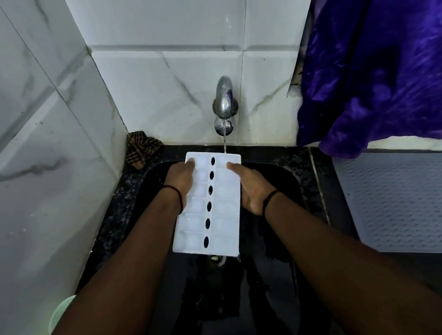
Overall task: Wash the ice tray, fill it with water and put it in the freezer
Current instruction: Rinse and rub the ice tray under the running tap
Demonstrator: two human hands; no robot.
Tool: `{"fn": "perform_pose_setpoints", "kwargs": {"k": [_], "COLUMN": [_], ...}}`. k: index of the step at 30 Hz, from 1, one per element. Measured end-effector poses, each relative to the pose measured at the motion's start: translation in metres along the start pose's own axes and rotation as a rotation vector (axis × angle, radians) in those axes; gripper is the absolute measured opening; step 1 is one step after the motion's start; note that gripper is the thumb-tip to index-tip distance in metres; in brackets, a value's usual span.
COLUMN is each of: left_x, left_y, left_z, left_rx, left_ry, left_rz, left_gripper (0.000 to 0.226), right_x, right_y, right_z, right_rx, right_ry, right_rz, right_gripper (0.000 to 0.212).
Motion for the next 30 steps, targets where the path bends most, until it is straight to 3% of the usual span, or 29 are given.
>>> {"fn": "perform_pose_setpoints", "kwargs": {"k": [4, 7, 10, 14, 19, 23, 26, 30], "left_x": [0.006, 0.012, 0.019, 0.015, 0.011, 0.004, 0.003, 0.02], "left_y": [-0.003, 0.001, 0.01, 0.016, 0.005, 0.0, -0.003, -0.008], "left_z": [0.002, 0.001, -0.002, -0.015, -0.027, -0.027, -0.024, -0.019], "left_rx": [0.032, 0.033, -0.125, -0.386, -0.472, -0.347, -0.168, 0.081], "left_ry": [0.068, 0.169, 0.294, 0.298, 0.284, 0.148, 0.089, 0.045], "left_rz": [0.004, 0.051, 0.036, -0.087, -0.337, -0.423, -0.422, -0.42], "left_gripper": [0.039, 0.048, 0.044, 0.026, 0.02, 0.019, 0.022, 0.027], "right_x": [-0.001, -0.003, -0.002, 0.002, 0.016, 0.031, 0.045, 0.064], "right_y": [-0.001, 0.002, 0.013, 0.021, 0.03, 0.047, 0.048, 0.026], "right_z": [0.003, 0.0, -0.006, -0.008, -0.012, -0.011, -0.012, -0.013], "right_rx": [0.102, 0.065, -0.036, 0.03, -0.112, -0.164, -0.109, 0.131], "right_ry": [0.069, 0.031, -0.035, -0.014, -0.005, -0.034, 0.147, 0.391], "right_rz": [-0.283, -0.298, -0.31, -0.395, -0.523, -0.48, -0.402, -0.173], "right_gripper": [0.009, 0.014, 0.021, 0.027, 0.031, 0.028, 0.019, 0.023]}}
Point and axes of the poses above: each hand's wrist, its own z-axis towards the middle knuckle, its own x-axis out of the back of the hand, y = z × x, the point moved 3 cm from there along z, towards the middle knuckle, and after that the axes turned 12 degrees about -y, right-handed, at the moved point
